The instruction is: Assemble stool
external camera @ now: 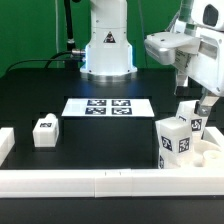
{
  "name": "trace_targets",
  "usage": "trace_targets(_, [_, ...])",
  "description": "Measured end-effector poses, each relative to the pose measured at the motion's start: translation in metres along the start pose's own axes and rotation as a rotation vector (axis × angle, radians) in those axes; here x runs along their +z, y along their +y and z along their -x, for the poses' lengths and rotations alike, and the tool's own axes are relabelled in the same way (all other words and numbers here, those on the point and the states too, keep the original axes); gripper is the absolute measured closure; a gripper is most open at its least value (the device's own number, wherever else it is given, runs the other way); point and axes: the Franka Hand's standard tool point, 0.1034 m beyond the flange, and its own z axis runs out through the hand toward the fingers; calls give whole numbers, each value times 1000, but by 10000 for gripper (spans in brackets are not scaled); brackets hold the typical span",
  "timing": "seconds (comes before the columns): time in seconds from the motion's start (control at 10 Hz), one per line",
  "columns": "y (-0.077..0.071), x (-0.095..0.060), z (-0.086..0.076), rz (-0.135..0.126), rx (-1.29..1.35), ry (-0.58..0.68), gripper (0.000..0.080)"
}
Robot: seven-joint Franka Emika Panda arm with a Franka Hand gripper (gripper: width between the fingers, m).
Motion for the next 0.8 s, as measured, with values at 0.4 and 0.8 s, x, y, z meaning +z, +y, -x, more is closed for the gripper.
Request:
trace_targets(0.4, [-2,9,3,-14,9,-2,246])
trace_targets(0.8, [-2,11,6,-16,66,-3,465])
